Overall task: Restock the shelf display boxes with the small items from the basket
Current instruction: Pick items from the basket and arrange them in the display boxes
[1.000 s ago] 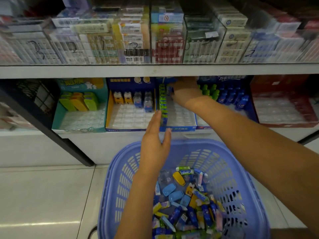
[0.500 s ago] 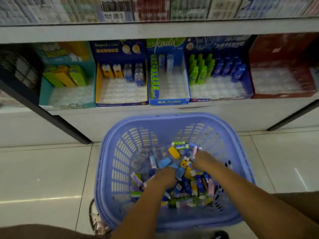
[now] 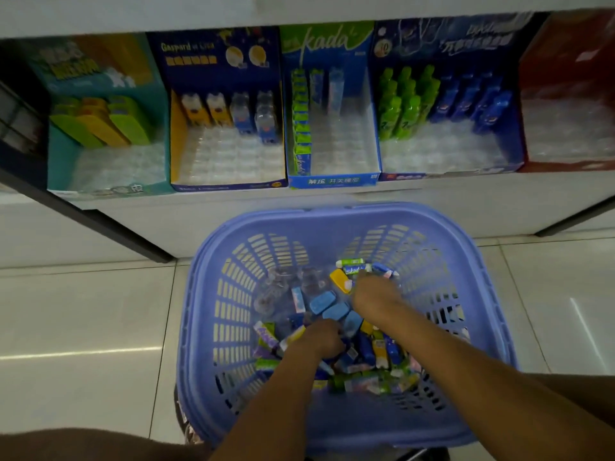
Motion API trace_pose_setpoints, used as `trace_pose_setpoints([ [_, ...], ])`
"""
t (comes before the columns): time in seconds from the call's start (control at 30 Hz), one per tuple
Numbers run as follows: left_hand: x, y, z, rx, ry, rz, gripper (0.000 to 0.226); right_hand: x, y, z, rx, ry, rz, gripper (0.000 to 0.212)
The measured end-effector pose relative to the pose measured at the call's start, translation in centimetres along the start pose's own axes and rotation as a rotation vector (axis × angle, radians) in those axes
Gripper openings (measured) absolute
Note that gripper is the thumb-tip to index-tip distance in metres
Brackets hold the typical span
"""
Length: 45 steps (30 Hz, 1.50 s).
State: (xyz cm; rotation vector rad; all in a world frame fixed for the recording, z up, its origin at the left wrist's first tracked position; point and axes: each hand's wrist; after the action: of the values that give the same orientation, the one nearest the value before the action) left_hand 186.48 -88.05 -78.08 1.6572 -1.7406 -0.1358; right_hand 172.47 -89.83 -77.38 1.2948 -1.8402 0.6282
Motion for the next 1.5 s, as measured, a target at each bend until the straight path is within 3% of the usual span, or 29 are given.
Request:
trace_pose_setpoints([
  [0.07, -0.1, -0.2, 0.2, -0.006, 0.007, 0.002, 0.014, 0.1, -0.2, 1.0, 0.076, 0.136, 0.088, 0.039],
  [0.17, 0.1, -0.6, 0.5, 0.016, 0.052, -0.029, 0.017, -0.6, -0.2, 2.5, 0.229, 0.196, 0.058, 0.052],
  [0.33, 1.3, -3.6, -0.2, 0.279, 0.374, -0.017, 0.027, -2.7, 0.5, 4.0, 0.329, 0.216, -0.061, 0.055],
  [0.53, 0.6, -4.7, -0.8, 0.41, 0.318, 0.012, 0.023, -4.0, 2.0, 4.6, 0.447, 0.237, -0.091, 0.05],
  [0.77, 0.3, -4.2, -0.8, 0.424, 0.328, -0.075, 0.026, -3.5, 1.8, 5.0, 0.381, 0.251, -0.242, 0.051],
  [0.97, 2.0, -2.5, -0.8, 0.356, 0.366, -0.375, 0.031, -2.5, 1.9, 4.3, 0.308, 0.119, -0.213, 0.052],
  [1.03, 2.7, -1.8, -1.4, 0.322, 0.403, -0.595, 0.026, -1.8, 1.9, 3.9, 0.285, 0.087, -0.06, 0.046],
  [1.1, 3.4, -1.0, -2.0, 0.277, 0.485, -0.816, 0.025, -0.7, 1.8, 3.0, 0.248, 0.031, 0.253, 0.022],
  [1.2, 4.6, -0.4, -2.1, 0.168, 0.565, -0.809, 0.048, 2.1, 1.9, 1.5, 0.175, -0.175, 0.642, 0.039],
  [1.3, 6.4, 1.5, -3.4, 0.011, 0.638, -0.938, 0.047, 6.3, 1.6, -0.8, 0.301, -0.41, 0.712, 0.035],
  [1.4, 7.8, 2.8, -4.9, -0.174, 0.648, -1.148, 0.033, 9.7, 1.5, -2.5, 0.398, -0.348, 0.638, 0.033],
  [1.5, 9.2, 3.9, -6.6, -0.277, 0.631, -1.194, 0.031, 12.0, 1.8, -4.9, 0.421, -0.211, 0.764, 0.022],
])
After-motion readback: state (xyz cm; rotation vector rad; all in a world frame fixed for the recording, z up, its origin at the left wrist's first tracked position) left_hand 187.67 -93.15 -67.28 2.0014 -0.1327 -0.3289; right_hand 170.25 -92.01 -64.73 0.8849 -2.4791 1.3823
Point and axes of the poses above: each hand's wrist, its own z-axis towards the middle knuckle, its own x-axis out of the back of the hand, y = z × x, and after that the axes turned 7 degrees about -x, right-handed
